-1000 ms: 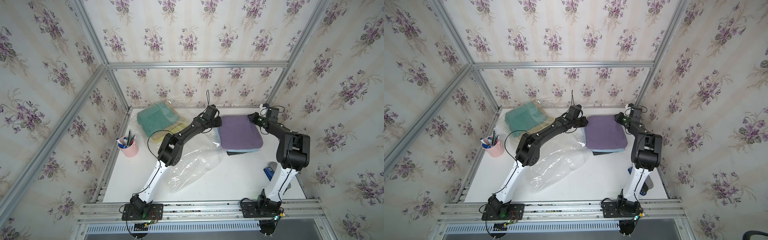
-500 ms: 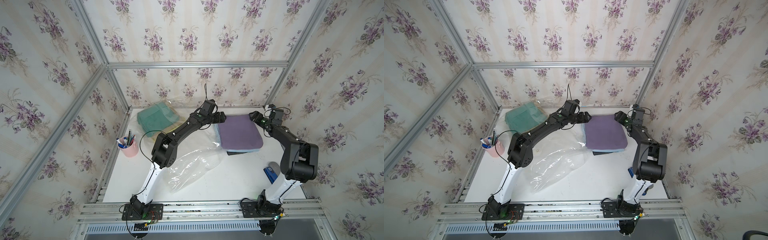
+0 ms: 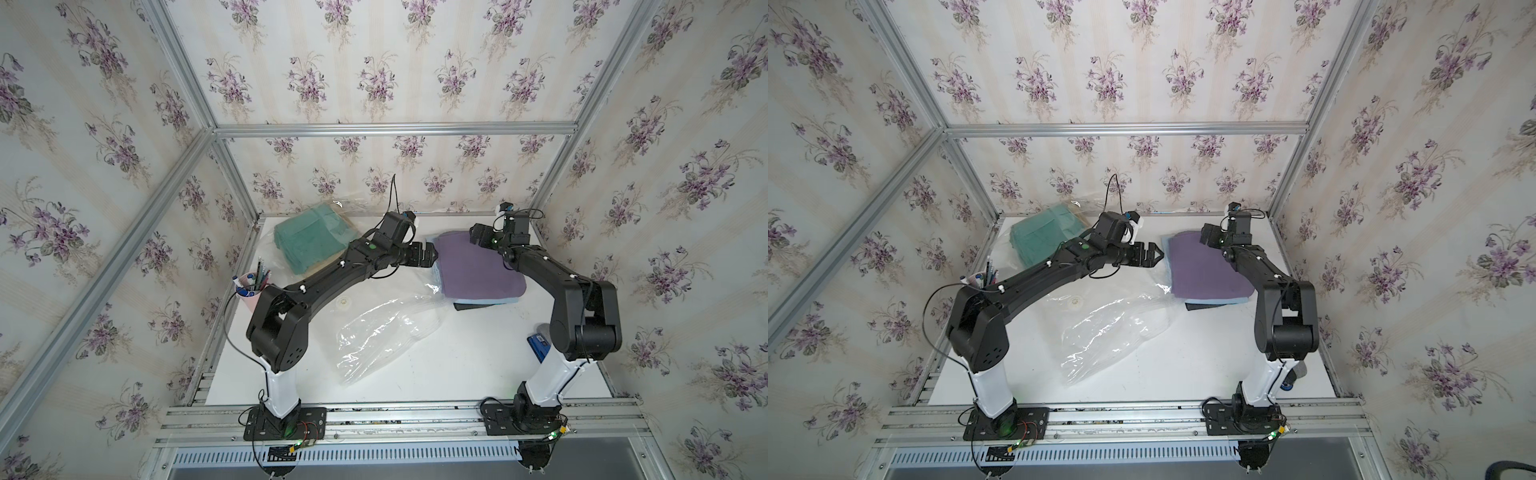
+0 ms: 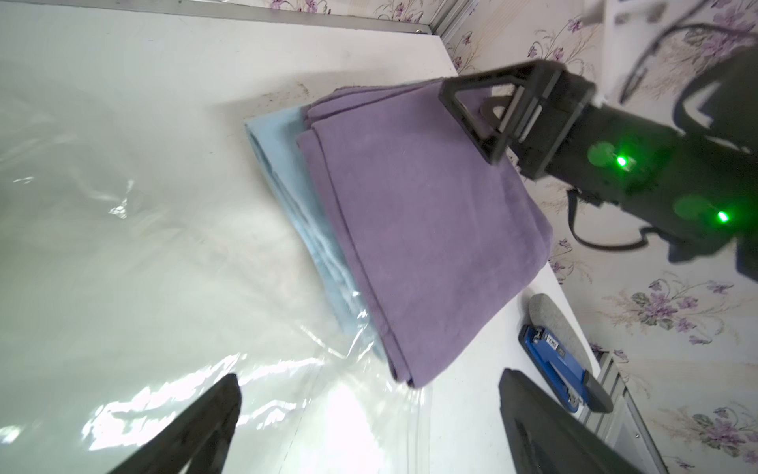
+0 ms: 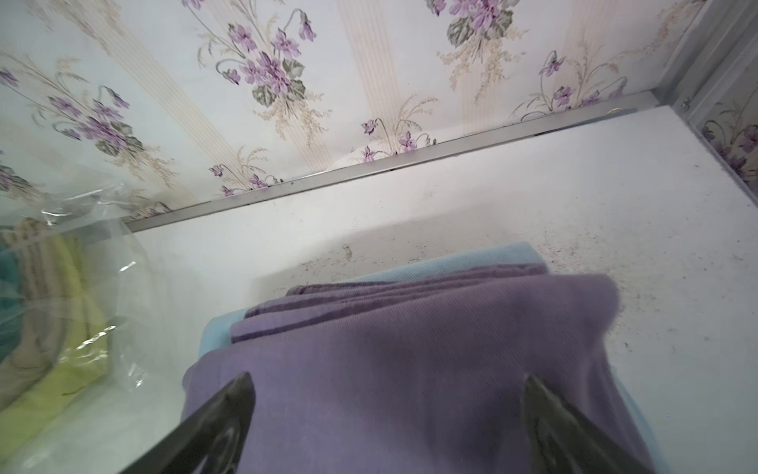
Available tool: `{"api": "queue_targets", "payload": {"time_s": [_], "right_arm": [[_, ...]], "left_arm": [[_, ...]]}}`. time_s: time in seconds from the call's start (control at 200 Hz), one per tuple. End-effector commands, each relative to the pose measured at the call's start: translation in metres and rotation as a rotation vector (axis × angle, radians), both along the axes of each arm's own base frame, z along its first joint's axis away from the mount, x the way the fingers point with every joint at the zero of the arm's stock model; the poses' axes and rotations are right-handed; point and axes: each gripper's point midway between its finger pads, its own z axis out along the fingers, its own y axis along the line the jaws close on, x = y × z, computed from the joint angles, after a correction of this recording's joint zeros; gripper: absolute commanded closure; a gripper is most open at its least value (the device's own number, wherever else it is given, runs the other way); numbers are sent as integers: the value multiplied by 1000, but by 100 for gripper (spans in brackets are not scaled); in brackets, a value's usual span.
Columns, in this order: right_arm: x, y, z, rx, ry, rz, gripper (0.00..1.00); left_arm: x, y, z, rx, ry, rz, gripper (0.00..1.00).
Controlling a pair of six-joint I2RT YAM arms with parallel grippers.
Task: Take the trousers out of the vacuum bag
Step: Place the trousers at the center of the board.
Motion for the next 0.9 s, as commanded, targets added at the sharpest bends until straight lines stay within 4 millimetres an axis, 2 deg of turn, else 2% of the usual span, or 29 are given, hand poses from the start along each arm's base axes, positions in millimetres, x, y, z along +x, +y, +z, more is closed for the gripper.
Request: {"api": "queue_targets", "payload": {"time_s": [0.0, 0.145, 0.275, 0.485, 0.59, 0.769, 0.894], "right_arm": [[4, -6, -32, -96, 91, -20, 0], [3, -6, -70, -142, 164, -30, 0], [-3, -8, -98, -178, 229, -48, 0], [-1, -3, -93, -201, 243, -29, 0], [-2, 7, -73, -172, 199, 7, 0], [-9, 23, -6, -85, 74, 40, 0], [-29, 35, 36, 13, -16, 59, 1]], "left_arm": [[-15, 22, 1, 66, -46, 12, 0], [-41, 42, -5, 91, -34, 23, 0], [-53, 57, -15, 117, -21, 49, 0], [-62, 66, -16, 126, -23, 60, 0], [-64, 68, -6, 122, -40, 57, 0], [-70, 77, -4, 203, -62, 47, 0], [-77, 89, -8, 267, -77, 47, 0]]}}
